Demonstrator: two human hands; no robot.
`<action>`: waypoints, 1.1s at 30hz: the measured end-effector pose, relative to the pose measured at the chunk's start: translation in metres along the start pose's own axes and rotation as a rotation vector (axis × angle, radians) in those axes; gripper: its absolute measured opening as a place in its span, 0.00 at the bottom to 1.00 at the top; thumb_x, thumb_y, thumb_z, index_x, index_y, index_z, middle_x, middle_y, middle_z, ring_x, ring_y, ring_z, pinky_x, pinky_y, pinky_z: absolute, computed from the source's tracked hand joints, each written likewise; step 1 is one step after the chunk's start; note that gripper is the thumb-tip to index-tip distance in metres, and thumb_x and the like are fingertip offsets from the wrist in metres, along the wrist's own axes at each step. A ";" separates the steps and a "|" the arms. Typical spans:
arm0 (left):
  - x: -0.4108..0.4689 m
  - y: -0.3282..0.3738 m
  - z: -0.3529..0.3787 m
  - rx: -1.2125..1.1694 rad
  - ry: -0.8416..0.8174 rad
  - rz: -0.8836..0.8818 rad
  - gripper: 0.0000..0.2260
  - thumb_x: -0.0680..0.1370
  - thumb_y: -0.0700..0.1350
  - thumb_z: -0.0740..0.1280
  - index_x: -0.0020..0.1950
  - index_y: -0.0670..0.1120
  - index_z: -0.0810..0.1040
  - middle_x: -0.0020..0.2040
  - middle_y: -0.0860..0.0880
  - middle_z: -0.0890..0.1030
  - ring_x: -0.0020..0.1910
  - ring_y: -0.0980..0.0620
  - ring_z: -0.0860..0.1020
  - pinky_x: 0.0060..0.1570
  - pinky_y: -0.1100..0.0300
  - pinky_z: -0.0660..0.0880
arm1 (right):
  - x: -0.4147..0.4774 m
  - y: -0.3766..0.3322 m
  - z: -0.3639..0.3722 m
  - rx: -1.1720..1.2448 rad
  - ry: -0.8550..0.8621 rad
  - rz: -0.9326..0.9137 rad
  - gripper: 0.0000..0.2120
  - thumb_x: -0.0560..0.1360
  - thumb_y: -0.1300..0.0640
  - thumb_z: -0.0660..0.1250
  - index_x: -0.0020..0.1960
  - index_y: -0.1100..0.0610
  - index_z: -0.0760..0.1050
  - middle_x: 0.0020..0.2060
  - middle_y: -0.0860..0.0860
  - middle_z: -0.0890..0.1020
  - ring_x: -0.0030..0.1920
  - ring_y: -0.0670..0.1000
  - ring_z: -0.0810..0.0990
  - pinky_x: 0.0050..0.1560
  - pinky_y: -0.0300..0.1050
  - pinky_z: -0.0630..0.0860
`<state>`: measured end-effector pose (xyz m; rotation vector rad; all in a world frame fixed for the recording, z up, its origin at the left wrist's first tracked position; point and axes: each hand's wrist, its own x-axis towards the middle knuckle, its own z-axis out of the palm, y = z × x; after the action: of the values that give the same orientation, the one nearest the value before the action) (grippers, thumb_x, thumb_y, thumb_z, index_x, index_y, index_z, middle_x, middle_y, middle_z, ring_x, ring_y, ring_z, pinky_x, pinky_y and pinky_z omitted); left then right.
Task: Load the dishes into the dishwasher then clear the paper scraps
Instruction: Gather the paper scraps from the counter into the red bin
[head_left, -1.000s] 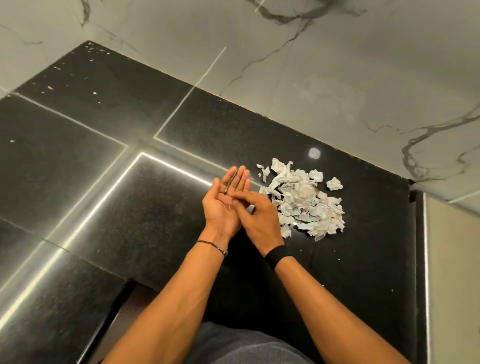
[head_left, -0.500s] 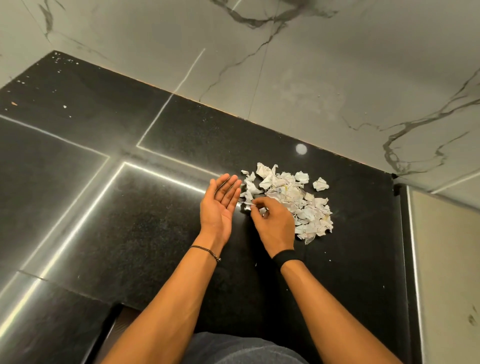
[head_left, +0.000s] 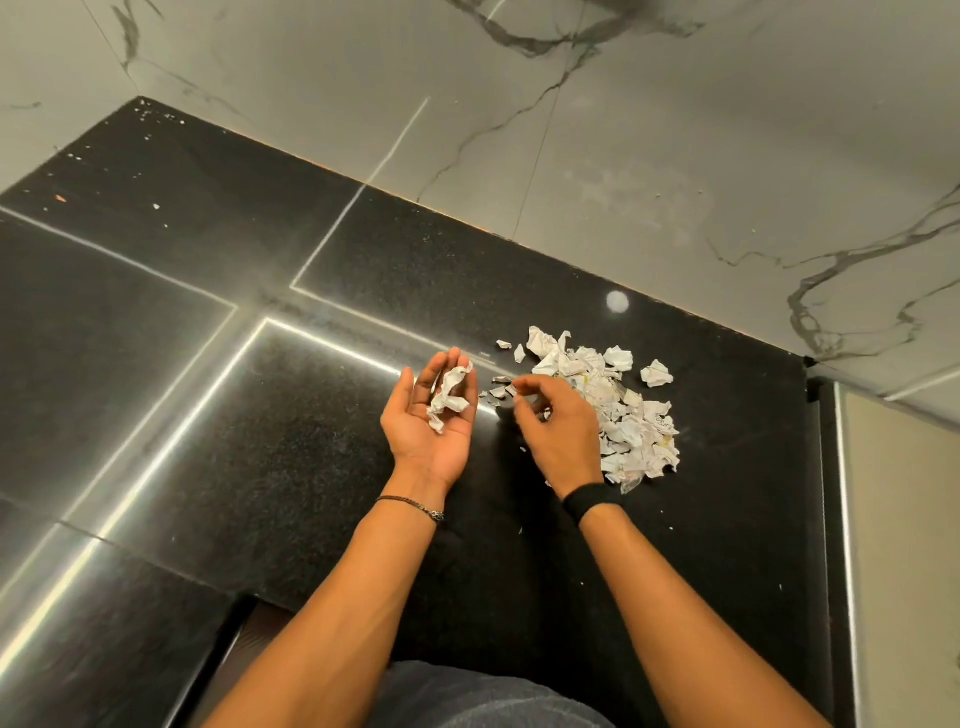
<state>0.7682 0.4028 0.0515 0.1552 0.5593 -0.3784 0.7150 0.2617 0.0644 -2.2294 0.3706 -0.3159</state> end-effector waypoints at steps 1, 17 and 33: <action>-0.001 0.001 0.000 -0.005 0.002 0.004 0.17 0.83 0.48 0.63 0.52 0.35 0.83 0.61 0.36 0.82 0.62 0.39 0.81 0.62 0.48 0.78 | 0.005 0.006 0.003 -0.105 -0.030 -0.050 0.10 0.76 0.60 0.71 0.57 0.52 0.82 0.47 0.45 0.82 0.46 0.46 0.79 0.51 0.42 0.76; 0.010 -0.007 0.001 0.192 0.105 0.021 0.18 0.85 0.46 0.59 0.66 0.35 0.78 0.65 0.37 0.81 0.66 0.40 0.80 0.71 0.47 0.72 | 0.009 -0.030 -0.002 0.188 0.026 0.065 0.04 0.77 0.55 0.74 0.50 0.54 0.83 0.43 0.45 0.85 0.45 0.44 0.82 0.48 0.36 0.79; 0.015 0.006 0.005 0.194 0.083 0.058 0.18 0.85 0.47 0.60 0.66 0.35 0.78 0.66 0.36 0.80 0.65 0.39 0.80 0.69 0.47 0.74 | 0.021 -0.001 0.016 -0.214 -0.067 -0.119 0.07 0.77 0.63 0.69 0.52 0.57 0.84 0.46 0.52 0.83 0.49 0.53 0.81 0.52 0.48 0.77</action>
<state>0.7847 0.4025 0.0474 0.3745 0.5983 -0.3710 0.7402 0.2659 0.0569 -2.4715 0.2455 -0.2736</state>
